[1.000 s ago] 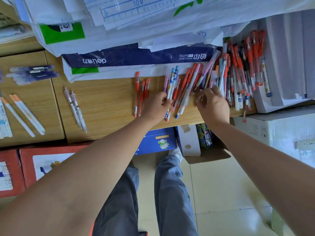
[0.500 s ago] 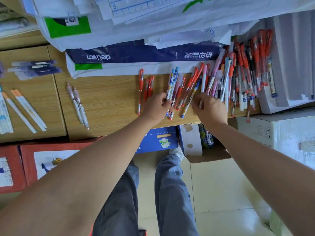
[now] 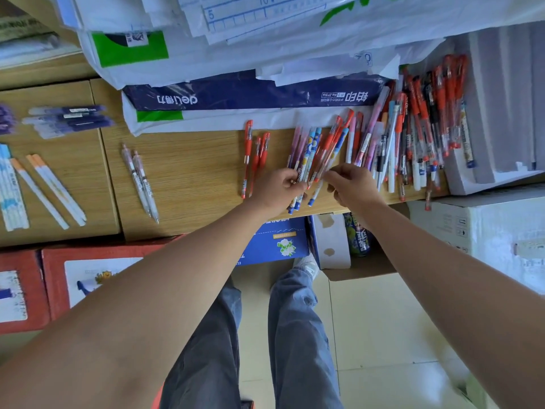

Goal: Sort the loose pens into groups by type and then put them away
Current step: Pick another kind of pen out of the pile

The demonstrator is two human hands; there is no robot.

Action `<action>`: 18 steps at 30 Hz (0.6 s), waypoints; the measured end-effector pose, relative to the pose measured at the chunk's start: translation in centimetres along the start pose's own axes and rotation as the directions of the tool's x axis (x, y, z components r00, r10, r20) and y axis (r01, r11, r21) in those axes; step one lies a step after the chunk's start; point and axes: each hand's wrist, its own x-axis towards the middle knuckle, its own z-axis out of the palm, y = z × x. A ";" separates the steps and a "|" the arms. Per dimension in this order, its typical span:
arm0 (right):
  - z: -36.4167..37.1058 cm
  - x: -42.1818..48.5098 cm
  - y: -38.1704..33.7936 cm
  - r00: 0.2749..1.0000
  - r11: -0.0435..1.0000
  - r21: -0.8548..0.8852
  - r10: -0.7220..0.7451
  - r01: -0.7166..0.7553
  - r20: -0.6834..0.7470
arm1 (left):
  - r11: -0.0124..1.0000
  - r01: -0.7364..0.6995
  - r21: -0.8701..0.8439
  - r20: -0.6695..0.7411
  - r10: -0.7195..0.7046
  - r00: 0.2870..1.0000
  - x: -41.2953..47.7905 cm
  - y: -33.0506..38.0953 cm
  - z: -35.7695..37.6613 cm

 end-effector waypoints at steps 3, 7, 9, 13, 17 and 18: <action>-0.6 -0.8 -0.4 0.997 0.998 0.067 0.001 -0.006 0.073 | 0.982 0.074 -0.173 0.084 -0.060 0.995 -0.5 2.0 1.0; -1.5 -1.4 -0.5 0.997 0.982 0.187 0.012 -0.025 0.070 | 0.967 0.096 -0.235 0.121 -0.069 0.990 -0.9 3.6 1.6; -2.1 -1.7 -0.3 0.994 0.988 0.155 -0.004 -0.014 0.111 | 0.962 0.109 -0.251 0.164 -0.068 0.984 -1.2 3.9 1.6; -3.6 -1.4 0.8 0.987 0.984 -0.135 -0.129 0.115 -0.100 | 0.946 0.158 -0.283 0.191 -0.106 0.976 -1.3 3.9 1.8; -5.4 0.0 1.9 0.861 0.931 -0.362 -0.218 0.043 -0.459 | 0.957 0.142 -0.252 0.131 -0.112 0.985 -0.9 3.6 2.3; -5.5 0.4 2.2 0.874 0.912 -0.410 -0.205 0.007 -0.440 | 0.956 0.138 -0.258 0.117 -0.111 0.987 -0.8 3.6 2.4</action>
